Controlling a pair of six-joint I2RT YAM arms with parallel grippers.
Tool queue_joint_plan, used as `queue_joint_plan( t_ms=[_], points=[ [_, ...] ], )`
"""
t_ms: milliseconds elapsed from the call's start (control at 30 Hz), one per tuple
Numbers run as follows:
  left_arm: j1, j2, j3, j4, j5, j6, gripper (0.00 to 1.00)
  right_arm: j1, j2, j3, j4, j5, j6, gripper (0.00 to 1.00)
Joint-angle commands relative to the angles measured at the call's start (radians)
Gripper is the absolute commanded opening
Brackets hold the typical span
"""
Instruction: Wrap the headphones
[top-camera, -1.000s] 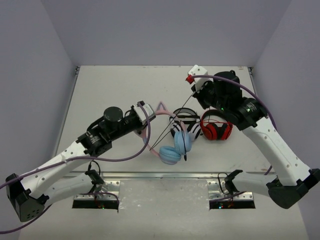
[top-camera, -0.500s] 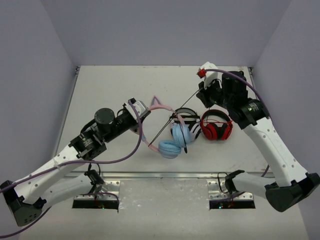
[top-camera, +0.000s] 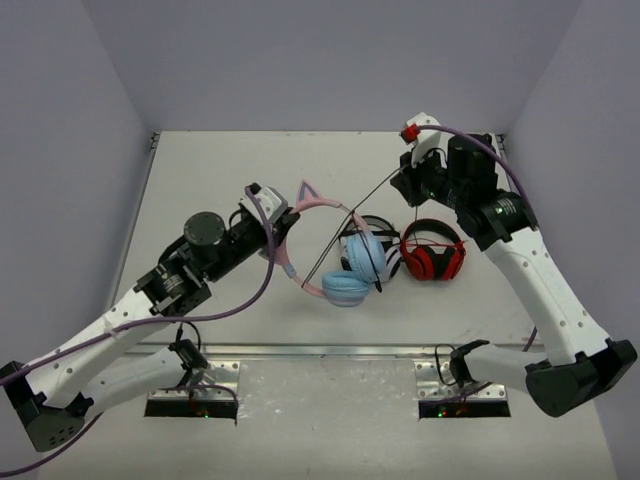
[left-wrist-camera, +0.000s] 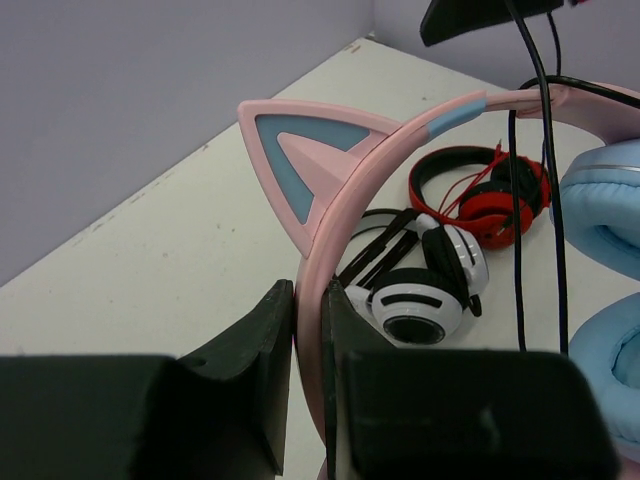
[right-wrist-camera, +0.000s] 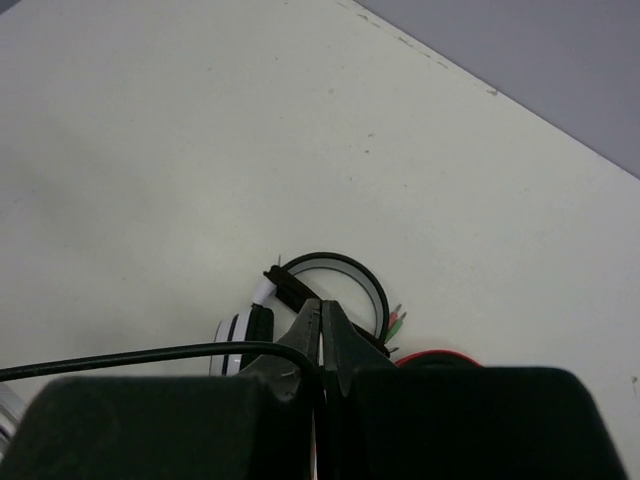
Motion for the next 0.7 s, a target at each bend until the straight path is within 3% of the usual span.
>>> queue_joint_plan(
  t_ms=[0,100,267,400,500,667],
  points=[
    [0.006,-0.026,0.092,0.15,0.031,-0.146,0.0,-0.023,0.023,0.044,0.074,-0.021,0.053,0.01],
    [0.006,-0.018,0.154,0.135,0.045,-0.212,0.0,-0.023,0.018,0.018,0.096,-0.07,0.072,0.01],
    [0.006,-0.05,0.187,0.197,-0.142,-0.373,0.0,-0.023,0.001,-0.08,0.165,-0.185,0.167,0.01],
    [0.004,-0.027,0.275,0.179,-0.237,-0.463,0.0,-0.02,-0.023,-0.186,0.338,-0.423,0.3,0.01],
    [0.004,-0.01,0.325,0.168,-0.297,-0.537,0.0,0.001,-0.049,-0.289,0.517,-0.519,0.424,0.01],
    [0.004,0.008,0.391,0.15,-0.433,-0.624,0.0,0.147,-0.08,-0.402,0.668,-0.476,0.492,0.01]
  ],
)
